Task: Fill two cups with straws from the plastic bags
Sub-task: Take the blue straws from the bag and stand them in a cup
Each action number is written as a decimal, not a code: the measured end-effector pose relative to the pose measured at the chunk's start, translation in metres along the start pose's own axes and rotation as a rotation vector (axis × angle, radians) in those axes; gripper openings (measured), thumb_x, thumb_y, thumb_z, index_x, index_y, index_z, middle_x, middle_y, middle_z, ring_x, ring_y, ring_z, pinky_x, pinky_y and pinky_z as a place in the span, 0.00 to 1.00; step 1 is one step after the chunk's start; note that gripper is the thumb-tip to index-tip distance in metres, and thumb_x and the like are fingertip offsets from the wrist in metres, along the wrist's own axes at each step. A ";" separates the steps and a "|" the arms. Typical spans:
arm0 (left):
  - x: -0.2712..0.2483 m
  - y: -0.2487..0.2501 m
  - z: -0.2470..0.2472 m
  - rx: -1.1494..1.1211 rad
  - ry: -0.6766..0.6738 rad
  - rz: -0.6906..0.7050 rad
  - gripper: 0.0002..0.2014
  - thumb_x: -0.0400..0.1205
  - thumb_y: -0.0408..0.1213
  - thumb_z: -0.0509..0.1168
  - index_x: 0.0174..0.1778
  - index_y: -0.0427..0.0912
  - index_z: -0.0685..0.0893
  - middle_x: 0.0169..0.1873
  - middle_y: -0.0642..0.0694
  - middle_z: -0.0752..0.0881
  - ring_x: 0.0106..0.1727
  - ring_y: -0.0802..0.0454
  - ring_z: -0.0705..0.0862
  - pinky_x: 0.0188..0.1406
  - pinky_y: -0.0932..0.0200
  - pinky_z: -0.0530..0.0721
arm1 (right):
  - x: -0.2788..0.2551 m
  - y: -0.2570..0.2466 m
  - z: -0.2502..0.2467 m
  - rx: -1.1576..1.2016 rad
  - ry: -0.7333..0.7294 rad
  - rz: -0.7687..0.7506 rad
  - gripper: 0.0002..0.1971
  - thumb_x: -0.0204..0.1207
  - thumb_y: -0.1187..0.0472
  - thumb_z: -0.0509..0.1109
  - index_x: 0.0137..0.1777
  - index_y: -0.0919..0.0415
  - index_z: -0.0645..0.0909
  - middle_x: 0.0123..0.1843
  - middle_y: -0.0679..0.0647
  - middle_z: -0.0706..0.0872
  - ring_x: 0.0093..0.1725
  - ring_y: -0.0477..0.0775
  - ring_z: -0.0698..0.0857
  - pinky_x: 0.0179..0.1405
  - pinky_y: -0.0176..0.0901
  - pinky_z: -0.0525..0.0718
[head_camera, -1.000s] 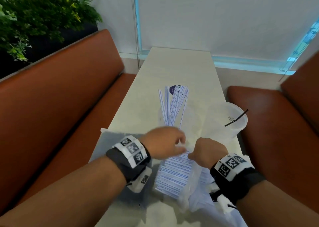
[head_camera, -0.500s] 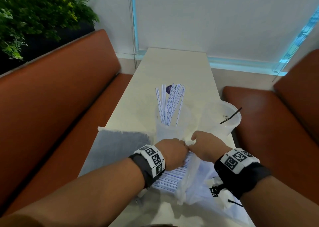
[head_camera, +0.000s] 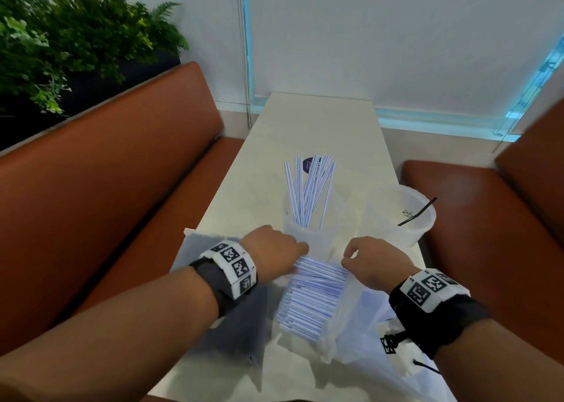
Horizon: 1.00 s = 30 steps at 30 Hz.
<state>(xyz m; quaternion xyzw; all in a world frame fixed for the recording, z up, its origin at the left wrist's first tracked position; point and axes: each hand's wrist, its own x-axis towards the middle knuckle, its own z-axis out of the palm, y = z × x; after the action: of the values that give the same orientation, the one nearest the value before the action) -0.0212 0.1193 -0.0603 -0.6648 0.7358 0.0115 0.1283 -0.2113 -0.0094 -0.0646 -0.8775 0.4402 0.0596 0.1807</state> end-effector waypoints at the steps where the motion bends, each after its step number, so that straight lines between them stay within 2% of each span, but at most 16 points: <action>1: -0.005 -0.012 0.001 -0.008 0.006 -0.013 0.12 0.88 0.51 0.61 0.62 0.48 0.75 0.44 0.48 0.84 0.42 0.45 0.85 0.46 0.51 0.77 | 0.000 0.001 0.001 0.012 -0.003 0.005 0.08 0.79 0.47 0.64 0.51 0.44 0.82 0.51 0.40 0.83 0.52 0.48 0.82 0.52 0.46 0.80; 3: -0.014 -0.037 0.006 -0.005 0.005 -0.057 0.12 0.88 0.54 0.58 0.60 0.52 0.75 0.45 0.50 0.84 0.44 0.46 0.85 0.46 0.52 0.76 | 0.000 0.003 0.004 0.036 -0.011 0.011 0.07 0.79 0.47 0.65 0.52 0.44 0.82 0.50 0.40 0.82 0.52 0.48 0.83 0.52 0.46 0.81; 5: -0.022 -0.060 0.012 -0.001 0.001 -0.100 0.09 0.89 0.51 0.55 0.57 0.53 0.76 0.46 0.50 0.83 0.42 0.48 0.82 0.43 0.54 0.71 | 0.000 0.005 0.007 0.048 -0.018 0.016 0.08 0.80 0.45 0.65 0.51 0.45 0.82 0.49 0.41 0.83 0.51 0.48 0.83 0.53 0.46 0.82; 7: -0.031 -0.079 0.017 -0.023 -0.005 -0.139 0.08 0.88 0.50 0.54 0.55 0.55 0.76 0.46 0.51 0.84 0.40 0.50 0.78 0.40 0.55 0.69 | 0.001 0.004 0.008 0.083 -0.002 0.011 0.13 0.82 0.41 0.64 0.49 0.48 0.83 0.48 0.44 0.84 0.50 0.49 0.83 0.53 0.47 0.82; 9: -0.038 -0.095 0.020 -0.055 -0.015 -0.170 0.08 0.88 0.52 0.54 0.52 0.56 0.76 0.44 0.53 0.83 0.41 0.51 0.79 0.39 0.53 0.73 | 0.002 0.002 0.004 0.181 0.083 -0.018 0.19 0.85 0.38 0.59 0.44 0.50 0.81 0.45 0.46 0.84 0.48 0.51 0.83 0.50 0.48 0.79; 11: -0.044 -0.107 0.019 -0.105 -0.018 -0.206 0.07 0.87 0.54 0.56 0.50 0.58 0.75 0.43 0.54 0.82 0.42 0.51 0.80 0.41 0.52 0.77 | 0.001 -0.003 -0.002 0.302 0.230 -0.059 0.23 0.86 0.37 0.55 0.38 0.51 0.77 0.40 0.47 0.83 0.46 0.54 0.82 0.47 0.49 0.74; 12: -0.047 -0.112 0.017 -0.124 -0.015 -0.219 0.07 0.87 0.54 0.58 0.50 0.58 0.76 0.43 0.54 0.82 0.42 0.51 0.80 0.41 0.52 0.77 | 0.000 -0.005 -0.006 0.356 0.297 -0.073 0.25 0.87 0.37 0.54 0.38 0.53 0.79 0.39 0.48 0.84 0.45 0.56 0.82 0.45 0.50 0.74; 14: -0.051 -0.118 0.013 -0.154 0.020 -0.229 0.06 0.87 0.54 0.60 0.50 0.57 0.76 0.43 0.55 0.82 0.42 0.51 0.81 0.41 0.52 0.78 | -0.001 -0.008 -0.013 0.518 0.404 -0.091 0.28 0.86 0.36 0.54 0.45 0.57 0.85 0.42 0.49 0.87 0.47 0.54 0.84 0.48 0.51 0.76; 17: -0.049 -0.110 0.000 -0.201 0.177 -0.194 0.06 0.87 0.52 0.60 0.48 0.57 0.76 0.40 0.56 0.80 0.41 0.51 0.81 0.40 0.50 0.78 | -0.002 -0.014 -0.019 0.952 0.479 -0.103 0.27 0.80 0.33 0.55 0.51 0.50 0.88 0.46 0.45 0.90 0.50 0.43 0.87 0.54 0.48 0.82; 19: -0.038 -0.092 -0.009 -0.204 0.261 -0.172 0.06 0.88 0.51 0.59 0.47 0.57 0.74 0.40 0.57 0.79 0.40 0.51 0.81 0.35 0.52 0.74 | -0.001 -0.022 -0.020 1.175 0.369 -0.105 0.25 0.82 0.35 0.59 0.50 0.51 0.91 0.47 0.49 0.93 0.50 0.45 0.90 0.52 0.46 0.86; 21: -0.022 -0.071 -0.016 -0.164 0.301 -0.176 0.04 0.88 0.47 0.58 0.51 0.53 0.76 0.42 0.55 0.82 0.40 0.50 0.82 0.32 0.55 0.70 | -0.002 -0.027 -0.024 1.302 0.286 -0.102 0.23 0.87 0.43 0.61 0.47 0.56 0.92 0.48 0.53 0.94 0.51 0.52 0.92 0.50 0.50 0.90; 24: -0.006 -0.053 -0.022 -0.127 0.320 -0.200 0.04 0.87 0.42 0.59 0.55 0.51 0.76 0.43 0.51 0.83 0.37 0.49 0.80 0.31 0.56 0.70 | -0.002 -0.022 -0.037 1.454 0.455 -0.027 0.18 0.88 0.54 0.62 0.46 0.61 0.90 0.45 0.58 0.93 0.51 0.56 0.92 0.57 0.54 0.89; 26: 0.002 -0.042 -0.026 -0.117 0.350 -0.192 0.06 0.86 0.41 0.59 0.57 0.49 0.75 0.44 0.50 0.83 0.37 0.48 0.79 0.31 0.55 0.71 | -0.003 -0.019 -0.041 1.403 0.500 -0.049 0.17 0.88 0.59 0.62 0.44 0.62 0.90 0.46 0.59 0.93 0.51 0.56 0.91 0.55 0.52 0.88; 28: 0.012 -0.024 -0.032 -0.116 0.395 -0.136 0.07 0.85 0.42 0.61 0.57 0.49 0.76 0.44 0.50 0.84 0.36 0.48 0.78 0.31 0.55 0.71 | -0.008 -0.026 -0.034 1.221 0.418 -0.146 0.18 0.88 0.64 0.62 0.42 0.60 0.92 0.44 0.57 0.93 0.49 0.52 0.91 0.48 0.48 0.89; 30: 0.020 -0.004 -0.039 -0.133 0.413 -0.090 0.08 0.85 0.44 0.62 0.58 0.50 0.76 0.43 0.51 0.84 0.36 0.47 0.80 0.30 0.55 0.71 | -0.011 -0.033 -0.025 1.186 0.349 -0.182 0.19 0.88 0.63 0.62 0.41 0.59 0.93 0.43 0.54 0.93 0.49 0.52 0.92 0.47 0.45 0.91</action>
<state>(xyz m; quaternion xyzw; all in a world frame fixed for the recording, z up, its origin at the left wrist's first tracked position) -0.0257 0.0917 -0.0260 -0.6923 0.7136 -0.0822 -0.0691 -0.1929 0.0072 -0.0299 -0.6587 0.3449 -0.3549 0.5667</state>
